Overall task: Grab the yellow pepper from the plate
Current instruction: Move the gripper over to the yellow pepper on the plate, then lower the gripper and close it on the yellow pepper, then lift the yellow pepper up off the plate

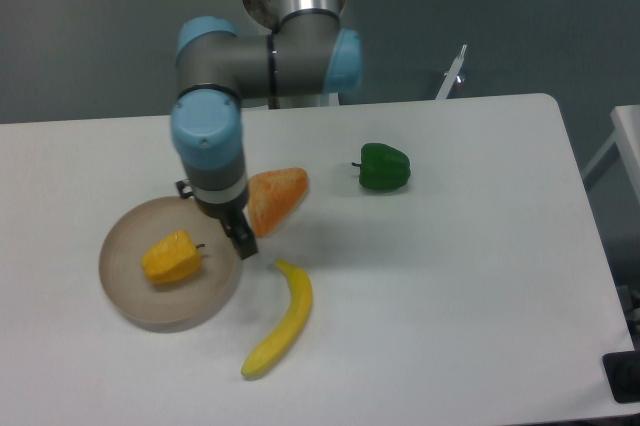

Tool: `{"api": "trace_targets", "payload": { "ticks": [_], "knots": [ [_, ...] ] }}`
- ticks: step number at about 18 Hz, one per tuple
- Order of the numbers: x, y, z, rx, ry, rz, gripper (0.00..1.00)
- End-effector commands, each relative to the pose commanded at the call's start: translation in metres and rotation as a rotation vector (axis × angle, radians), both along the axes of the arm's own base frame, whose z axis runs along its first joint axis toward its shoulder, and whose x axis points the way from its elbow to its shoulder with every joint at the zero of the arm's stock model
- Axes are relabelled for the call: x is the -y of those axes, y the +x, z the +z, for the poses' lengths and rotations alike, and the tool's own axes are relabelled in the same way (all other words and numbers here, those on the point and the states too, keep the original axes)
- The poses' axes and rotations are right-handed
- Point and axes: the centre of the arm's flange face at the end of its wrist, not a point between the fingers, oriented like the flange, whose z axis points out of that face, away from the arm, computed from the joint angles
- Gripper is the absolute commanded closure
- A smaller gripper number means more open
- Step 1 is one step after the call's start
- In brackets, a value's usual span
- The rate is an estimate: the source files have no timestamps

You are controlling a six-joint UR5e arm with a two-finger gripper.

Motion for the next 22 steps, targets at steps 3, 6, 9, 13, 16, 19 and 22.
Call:
{"api": "trace_targets", "payload": {
  "ticks": [3,6,9,13,16,19,22],
  "knots": [
    [-0.019,0.023,-0.021,-0.016,0.071,0.064,0.0],
    [-0.015,0.043,-0.038,-0.015,0.039,0.039,0.0],
    [-0.011,0.056,-0.043,-0.017,0.027,0.02,0.0],
    [-0.015,0.056,-0.055,-0.016,0.02,0.017,0.0],
    [-0.018,0.056,-0.064,-0.015,0.022,0.008,0.0],
    [-0.021,0.056,-0.063,-0.018,0.046,0.003,0.35],
    [-0.022,0.055,-0.056,-0.021,0.059,0.017,0.9]
  ]
}}
